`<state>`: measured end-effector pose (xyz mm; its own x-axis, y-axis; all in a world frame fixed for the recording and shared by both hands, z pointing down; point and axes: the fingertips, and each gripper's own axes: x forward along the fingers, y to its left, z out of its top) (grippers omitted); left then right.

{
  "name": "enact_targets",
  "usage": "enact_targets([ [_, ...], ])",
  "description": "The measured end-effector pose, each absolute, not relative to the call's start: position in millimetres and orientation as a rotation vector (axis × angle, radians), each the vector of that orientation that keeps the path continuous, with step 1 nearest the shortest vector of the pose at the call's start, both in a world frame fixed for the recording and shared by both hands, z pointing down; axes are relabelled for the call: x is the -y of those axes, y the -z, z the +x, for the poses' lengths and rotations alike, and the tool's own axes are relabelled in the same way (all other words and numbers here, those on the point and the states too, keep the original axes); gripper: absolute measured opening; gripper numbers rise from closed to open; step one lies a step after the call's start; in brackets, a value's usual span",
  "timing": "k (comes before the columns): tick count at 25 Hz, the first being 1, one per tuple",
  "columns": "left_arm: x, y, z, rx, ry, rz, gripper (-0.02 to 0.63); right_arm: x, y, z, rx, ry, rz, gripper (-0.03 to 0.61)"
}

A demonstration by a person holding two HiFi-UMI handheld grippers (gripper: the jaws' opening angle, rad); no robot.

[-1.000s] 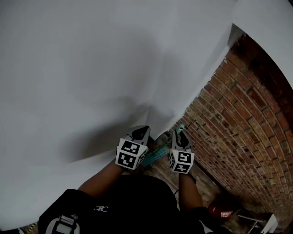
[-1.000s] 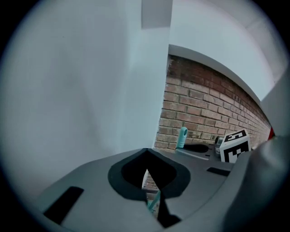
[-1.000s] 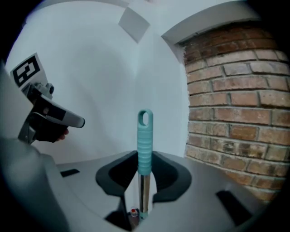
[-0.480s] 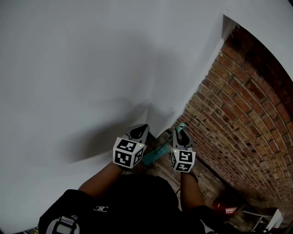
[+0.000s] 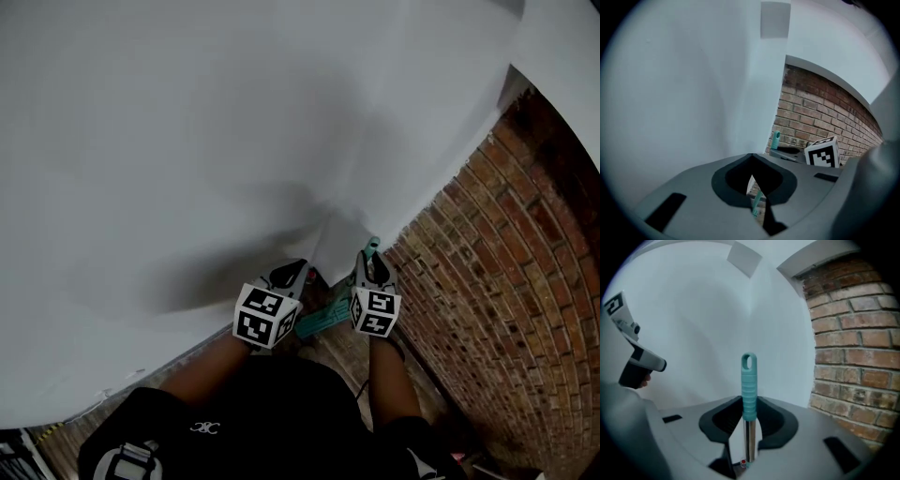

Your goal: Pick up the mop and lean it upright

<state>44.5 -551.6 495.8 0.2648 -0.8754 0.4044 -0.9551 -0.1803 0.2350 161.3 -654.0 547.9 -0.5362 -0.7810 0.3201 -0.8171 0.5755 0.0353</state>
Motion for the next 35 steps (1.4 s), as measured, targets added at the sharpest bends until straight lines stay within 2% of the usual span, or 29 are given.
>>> enact_targets([
  [10,521.4,-496.4,-9.8,1.835,-0.203,1.938,-0.005,723.4,-569.5,88.0,2.48,-0.197,1.198,0.107],
  [21,505.9,-499.5,-24.6,1.892,-0.206,1.872,-0.005,758.4,-582.4,51.8,2.413,-0.215,1.198,0.11],
  [24,506.6,-500.9,-25.2,1.887,-0.207,1.875,-0.005,757.2,-568.6,50.4,2.44,-0.169,1.226,0.156],
  [27,509.4,-502.4,-21.5,1.868,-0.205,1.888,-0.005,742.6,-547.6,52.2,2.504,-0.15,1.219,0.16],
  [28,511.3,-502.5,-19.2,1.859,-0.204,1.897,-0.005,736.7,-538.2,55.5,2.528,-0.151,1.223,0.108],
  [29,513.6,-502.4,-16.7,1.848,-0.203,1.908,-0.005,730.2,-527.7,59.6,2.556,-0.152,1.229,0.023],
  [35,531.1,-499.3,1.5,1.773,-0.191,1.986,-0.005,681.6,-468.9,93.7,2.71,-0.217,1.25,0.012],
])
